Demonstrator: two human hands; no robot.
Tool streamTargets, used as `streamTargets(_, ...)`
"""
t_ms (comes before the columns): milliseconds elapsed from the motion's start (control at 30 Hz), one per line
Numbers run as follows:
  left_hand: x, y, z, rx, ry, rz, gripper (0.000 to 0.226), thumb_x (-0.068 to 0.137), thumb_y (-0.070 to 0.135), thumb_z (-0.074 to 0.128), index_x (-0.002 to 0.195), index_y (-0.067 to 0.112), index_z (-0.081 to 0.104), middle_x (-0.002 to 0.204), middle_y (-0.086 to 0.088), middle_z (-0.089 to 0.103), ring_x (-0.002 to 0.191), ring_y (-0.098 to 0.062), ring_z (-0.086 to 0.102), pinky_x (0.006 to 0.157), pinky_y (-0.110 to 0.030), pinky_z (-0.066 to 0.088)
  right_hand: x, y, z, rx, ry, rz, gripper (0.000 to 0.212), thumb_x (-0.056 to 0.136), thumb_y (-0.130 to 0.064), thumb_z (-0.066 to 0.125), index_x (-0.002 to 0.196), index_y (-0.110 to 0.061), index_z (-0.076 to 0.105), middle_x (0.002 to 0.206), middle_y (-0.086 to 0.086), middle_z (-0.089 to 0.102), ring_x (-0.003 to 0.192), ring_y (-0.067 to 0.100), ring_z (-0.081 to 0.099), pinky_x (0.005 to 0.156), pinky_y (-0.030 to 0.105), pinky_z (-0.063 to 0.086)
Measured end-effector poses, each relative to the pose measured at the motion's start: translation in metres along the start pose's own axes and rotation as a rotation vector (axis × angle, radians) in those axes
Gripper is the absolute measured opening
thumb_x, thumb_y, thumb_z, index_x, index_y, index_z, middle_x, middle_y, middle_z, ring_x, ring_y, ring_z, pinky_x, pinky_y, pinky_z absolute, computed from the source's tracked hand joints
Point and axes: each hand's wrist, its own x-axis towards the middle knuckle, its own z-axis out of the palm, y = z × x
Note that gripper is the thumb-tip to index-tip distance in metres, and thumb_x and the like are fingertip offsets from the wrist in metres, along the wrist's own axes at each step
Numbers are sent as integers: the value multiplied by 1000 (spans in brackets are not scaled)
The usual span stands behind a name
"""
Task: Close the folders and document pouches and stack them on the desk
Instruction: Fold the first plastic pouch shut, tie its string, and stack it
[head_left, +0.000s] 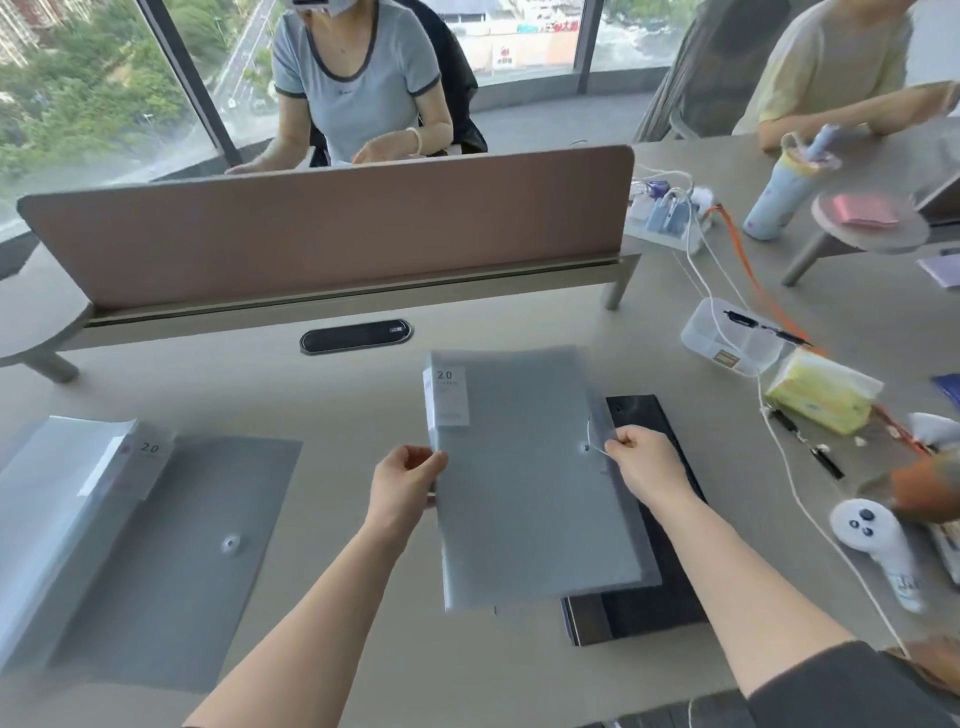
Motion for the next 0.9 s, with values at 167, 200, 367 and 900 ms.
streamTargets(167,-14,-5,61,26,-92,-26,17,88,11,68,98,-2,63,85,-11,67,65,-18,66,54,-25,54,19,47,-41,21,21,78,16,89,-16,56,87,-11,71,84,12,70,84,37,63,71,36,46)
streamTargets(200,-16,-9,71,38,-104,-37,15,88,11,68,96,0,63,86,-12,68,66,-19,67,56,-26,55,21,57,-46,14,24,92,15,89,-16,57,86,-11,71,86,13,71,87,37,64,75,38,48)
streamTargets(367,-24,-26,111,96,-135,-67,11,86,10,71,90,6,62,81,-9,67,64,-19,65,55,-26,54,29,95,-63,10,12,153,19,90,-11,57,101,-9,72,97,12,70,99,33,64,89,41,48)
streamTargets(900,-31,-45,143,355,18,-50,14,79,27,70,92,25,68,82,6,71,70,-14,65,71,-35,57,45,128,-63,-96,-43,187,18,87,-20,60,103,-19,69,105,2,72,84,23,60,71,30,43)
